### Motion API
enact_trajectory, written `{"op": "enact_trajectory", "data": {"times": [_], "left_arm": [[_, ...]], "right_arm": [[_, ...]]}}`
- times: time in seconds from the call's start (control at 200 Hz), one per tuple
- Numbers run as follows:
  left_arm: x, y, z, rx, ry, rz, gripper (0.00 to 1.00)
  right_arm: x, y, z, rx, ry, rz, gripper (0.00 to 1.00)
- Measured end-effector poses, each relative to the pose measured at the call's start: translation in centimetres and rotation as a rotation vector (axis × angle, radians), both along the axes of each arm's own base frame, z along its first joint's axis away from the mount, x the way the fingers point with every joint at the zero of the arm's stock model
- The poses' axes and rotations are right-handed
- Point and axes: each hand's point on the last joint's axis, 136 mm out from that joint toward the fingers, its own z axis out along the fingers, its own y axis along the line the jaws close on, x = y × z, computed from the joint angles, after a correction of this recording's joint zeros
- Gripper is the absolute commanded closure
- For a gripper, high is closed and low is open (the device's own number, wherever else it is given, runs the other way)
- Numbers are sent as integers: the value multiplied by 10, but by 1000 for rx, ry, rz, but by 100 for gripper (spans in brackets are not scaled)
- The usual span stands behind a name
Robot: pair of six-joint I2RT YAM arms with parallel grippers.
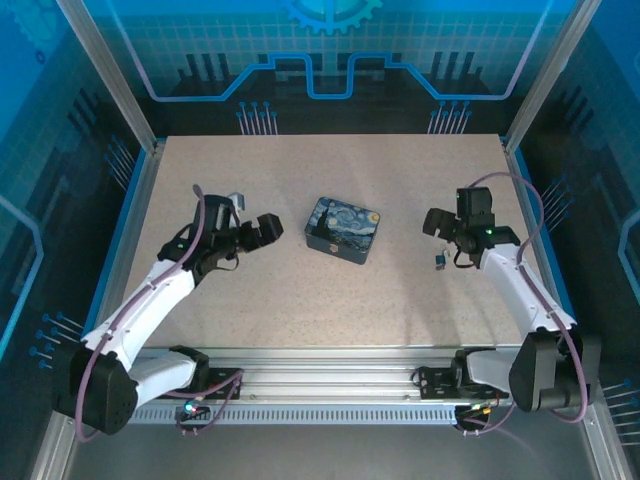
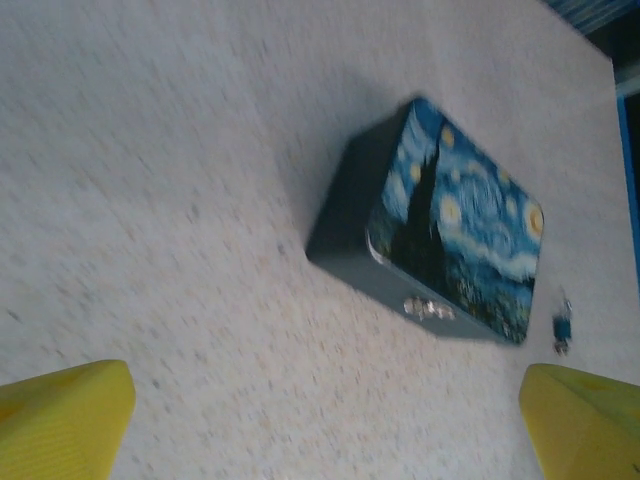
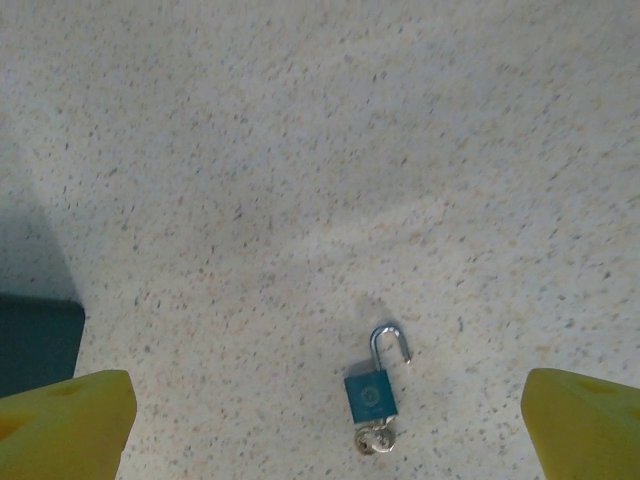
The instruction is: Unlock the padlock with the key
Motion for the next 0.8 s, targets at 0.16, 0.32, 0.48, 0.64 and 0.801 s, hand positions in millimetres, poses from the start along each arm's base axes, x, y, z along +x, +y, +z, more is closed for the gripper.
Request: {"op": "enact_trajectory", "data": {"times": [0.16,0.32,0.48,0.64,0.801], "left_arm": [[21,41,21,215,-143,44,1],[40,84,18,377,-231,118,1],[49,115,-38,460,-207,176,1],[49,123,-99,504,-154,170,1],[53,124,-112,531,-224,161,1]], "right_arm": [[12,-1,8,-136,-86,14,0],[13,5,-18,-289,-140,96,0],[23,-1,-41,-378,-157,109,0],[35,1,-57,-423,-211,137,0],[42,10,-60,-419,-278,190,0]]}}
